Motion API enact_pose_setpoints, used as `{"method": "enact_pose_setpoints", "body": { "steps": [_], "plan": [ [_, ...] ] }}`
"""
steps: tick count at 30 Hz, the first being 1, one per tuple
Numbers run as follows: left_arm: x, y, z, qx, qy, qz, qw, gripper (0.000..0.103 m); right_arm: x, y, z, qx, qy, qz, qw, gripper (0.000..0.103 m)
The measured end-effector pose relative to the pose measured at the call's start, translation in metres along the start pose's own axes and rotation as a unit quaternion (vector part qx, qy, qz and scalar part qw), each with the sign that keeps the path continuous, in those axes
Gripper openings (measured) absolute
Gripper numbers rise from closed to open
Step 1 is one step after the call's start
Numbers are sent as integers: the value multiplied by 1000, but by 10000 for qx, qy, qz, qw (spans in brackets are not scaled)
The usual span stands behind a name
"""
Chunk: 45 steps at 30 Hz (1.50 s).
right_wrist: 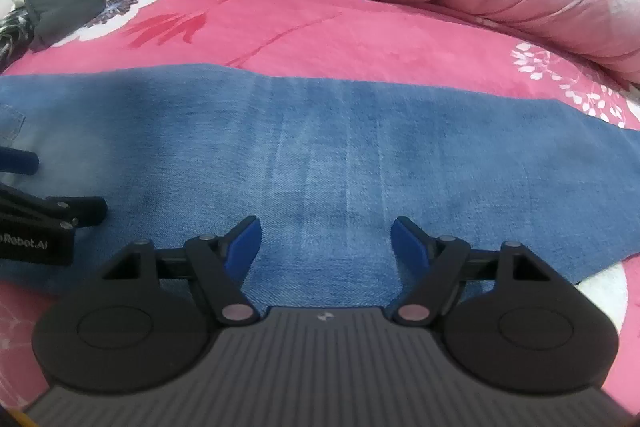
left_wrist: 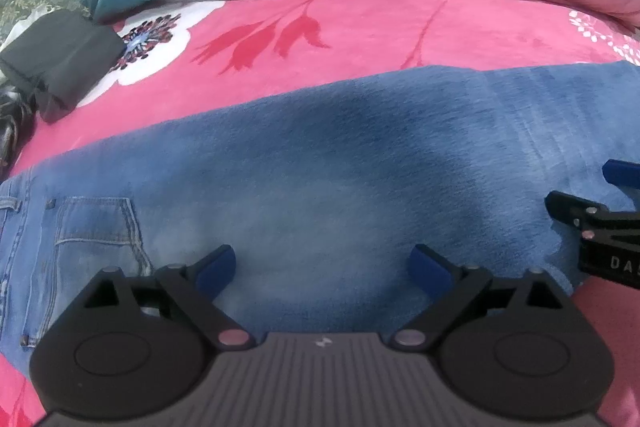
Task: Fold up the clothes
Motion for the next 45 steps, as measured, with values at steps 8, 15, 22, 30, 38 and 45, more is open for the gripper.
{"method": "enact_pose_setpoints", "body": {
  "steps": [8, 15, 22, 30, 38, 45],
  "plan": [
    [1, -3, -2, -188, -26, 176, 9997, 100, -2, -2, -4, -124, -165, 115, 9997, 76],
    [5, -6, 0, -236, 23, 270, 9994, 102, -4, -4, -6, -216, -223, 228, 9993, 77],
    [6, -8, -1, -278, 7, 299, 9992, 103, -10, -7, -14, -325, -417, 330, 9981, 78],
    [6, -8, -1, -306, 24, 296, 9991, 103, -42, -32, -35, -243, -333, 614, 9973, 87],
    [7, -9, -1, -292, 21, 321, 9991, 103, -84, -184, -82, 3011, -488, -117, 9523, 86],
    [6, -10, -1, -300, 13, 350, 9989, 103, -63, -283, -125, 5169, -1020, 174, 8498, 76]
  ]
}}
Point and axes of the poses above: each gripper's, at about its wrist camera, not at the fingertips, and x roughly the way its jaws point, y to its left, z to its top, the point moved 1 cm from there along x, roughly the way its jaws point, and after that the axes turned 7 degrees about -x, right-handed, at the moved point
